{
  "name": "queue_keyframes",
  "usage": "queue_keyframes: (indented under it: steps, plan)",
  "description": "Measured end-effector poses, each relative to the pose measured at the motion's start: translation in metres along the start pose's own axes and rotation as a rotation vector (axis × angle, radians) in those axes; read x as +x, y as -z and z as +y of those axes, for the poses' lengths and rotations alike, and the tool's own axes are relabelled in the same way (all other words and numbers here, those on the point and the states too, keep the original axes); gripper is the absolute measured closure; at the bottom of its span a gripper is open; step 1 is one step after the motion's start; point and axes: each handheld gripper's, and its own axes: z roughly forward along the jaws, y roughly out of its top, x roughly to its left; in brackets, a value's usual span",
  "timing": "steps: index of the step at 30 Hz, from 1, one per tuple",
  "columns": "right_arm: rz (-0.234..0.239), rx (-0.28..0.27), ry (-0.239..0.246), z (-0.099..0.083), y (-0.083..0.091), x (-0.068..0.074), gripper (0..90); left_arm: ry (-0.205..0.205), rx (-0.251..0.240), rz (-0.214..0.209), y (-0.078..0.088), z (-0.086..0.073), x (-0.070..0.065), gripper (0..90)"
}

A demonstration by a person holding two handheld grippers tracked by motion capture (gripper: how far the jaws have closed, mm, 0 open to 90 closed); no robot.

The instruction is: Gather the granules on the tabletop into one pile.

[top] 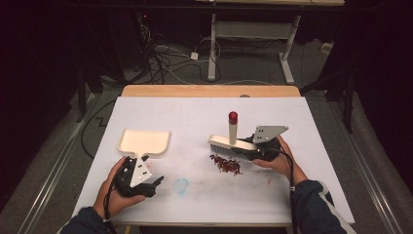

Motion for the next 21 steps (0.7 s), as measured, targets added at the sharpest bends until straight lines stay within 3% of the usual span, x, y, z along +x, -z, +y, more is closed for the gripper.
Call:
queue_keyframes:
  steps: [2,4,5,6,7,9,14,19,21]
  plan:
    - [-0.035,-0.015,-0.004,0.005,0.003,0.003,67.4,-0.001,0.000,0.001,0.000,0.000,0.000,17.8]
    - [-0.082,-0.034,-0.046,0.012,0.007,0.008,67.3,0.002,-0.005,0.002,0.001,-0.001,0.000,17.8]
    - [-0.082,-0.034,-0.046,0.012,0.007,0.008,67.3,0.002,-0.006,0.003,0.002,-0.001,0.001,17.8]
    - [-0.140,-0.051,-0.084,0.024,0.013,0.018,67.3,0.003,-0.010,0.007,0.003,-0.001,0.001,17.8]
    - [-0.152,-0.057,-0.095,0.027,0.014,0.022,67.3,0.004,-0.014,0.007,0.003,-0.001,0.001,17.8]
    - [-0.142,-0.084,-0.115,0.035,0.019,0.033,67.3,0.007,-0.023,0.008,0.005,-0.001,0.001,17.8]
    - [-0.154,-0.062,-0.096,0.044,0.024,0.052,67.2,-0.007,-0.064,-0.008,0.012,0.001,-0.004,17.1]
    - [-0.152,-0.057,-0.189,0.041,0.017,0.067,67.2,-0.010,-0.068,-0.010,0.012,0.001,-0.005,17.1]
    - [-0.162,-0.073,-0.254,0.040,0.007,0.078,67.2,-0.008,-0.068,-0.008,0.012,0.000,-0.004,17.1]
